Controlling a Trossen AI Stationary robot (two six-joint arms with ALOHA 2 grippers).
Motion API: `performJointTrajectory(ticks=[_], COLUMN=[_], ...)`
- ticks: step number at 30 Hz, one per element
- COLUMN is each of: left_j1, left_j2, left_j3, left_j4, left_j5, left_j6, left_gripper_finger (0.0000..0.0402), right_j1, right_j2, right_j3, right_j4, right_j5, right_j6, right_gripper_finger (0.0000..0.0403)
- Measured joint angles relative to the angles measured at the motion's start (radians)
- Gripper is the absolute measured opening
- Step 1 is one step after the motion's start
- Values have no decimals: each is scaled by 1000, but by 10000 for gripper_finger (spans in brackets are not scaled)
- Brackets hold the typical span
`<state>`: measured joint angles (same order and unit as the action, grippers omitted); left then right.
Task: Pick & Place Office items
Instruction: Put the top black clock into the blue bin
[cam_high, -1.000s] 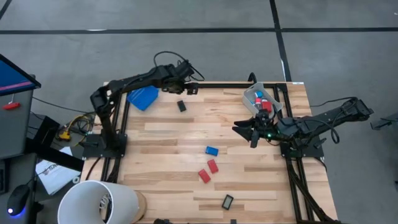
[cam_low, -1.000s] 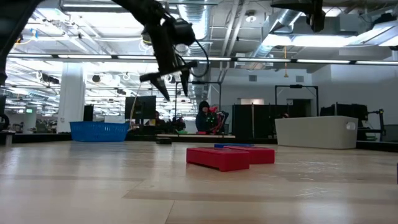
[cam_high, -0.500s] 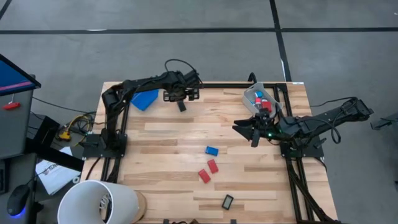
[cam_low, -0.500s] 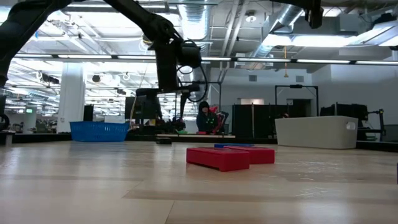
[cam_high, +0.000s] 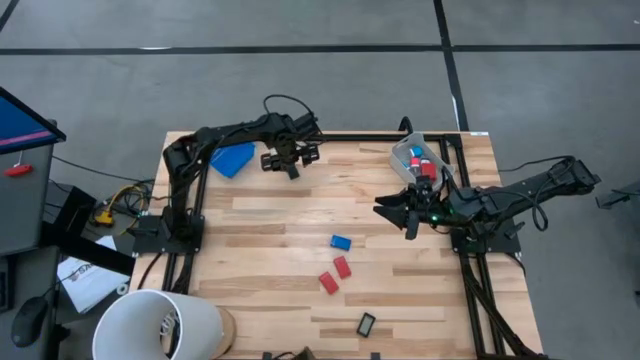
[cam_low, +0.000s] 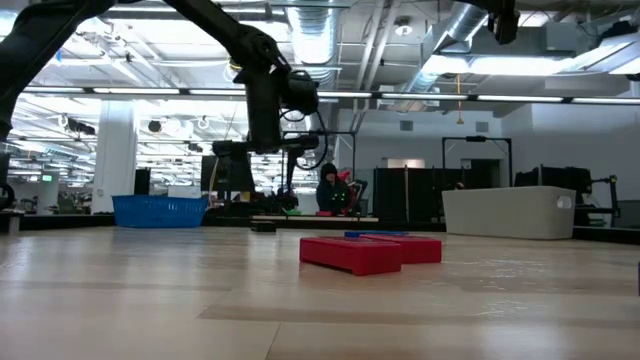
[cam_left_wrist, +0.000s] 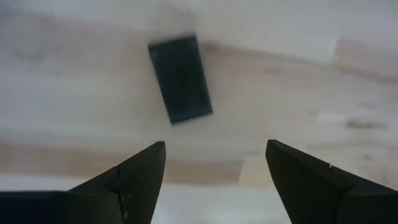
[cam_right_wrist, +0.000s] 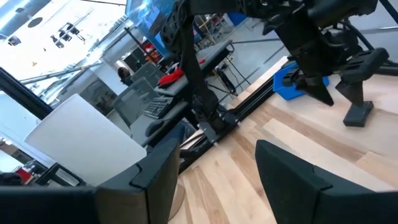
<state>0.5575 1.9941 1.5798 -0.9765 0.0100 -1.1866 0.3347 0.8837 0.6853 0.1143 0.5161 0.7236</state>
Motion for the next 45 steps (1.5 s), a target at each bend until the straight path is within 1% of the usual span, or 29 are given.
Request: performJointTrajectory(ticks=[5,7,9,10,14,17,20,24,29,35,38,41,43,45], left_j1=[37,30,13,5,-8,-17,-29,-28,-28,-28,-24,-22,-22,-24], left_j2=[-1,-1,-1,-1,-1,-1,-1,-1,-1,-1,10,37,56,70], left_j3=[-54,-69,-81,-90,-132,-155,-157,-157,-156,-156,-155,-155,-156,-156], left_j4=[-17,-16,-9,8,95,103,114,140,141,155,157,174,205,224], left_j5=[241,283,276,255,212,159,101,93,25,-14,-12,19,37,105], left_j6=[9,19,9,-2,-84,-156,-198,-233,-304,-375,-386,-383,-347,-277], left_gripper_finger=[273,274,275,275,273,274,273,273,273,273,273,273,273,273], right_j1=[0,0,0,0,0,0,0,0,-2,-1,-1,-1,-1,-1], right_j2=[0,0,0,0,0,0,0,0,0,0,0,0,0,0], right_j3=[0,0,0,0,0,0,0,0,0,0,0,0,0,0], right_j4=[14,23,43,51,53,52,52,52,52,52,52,55,56,59], right_j5=[-30,-34,-43,-44,-45,-45,-45,-45,-45,-45,-45,-46,-49,-61], right_j6=[-2,-6,-24,-26,-28,-27,-25,-21,-25,-39,-44,-51,-51,-51], right_gripper_finger=[205,205,205,205,205,205,205,205,205,205,205,205,205,205])
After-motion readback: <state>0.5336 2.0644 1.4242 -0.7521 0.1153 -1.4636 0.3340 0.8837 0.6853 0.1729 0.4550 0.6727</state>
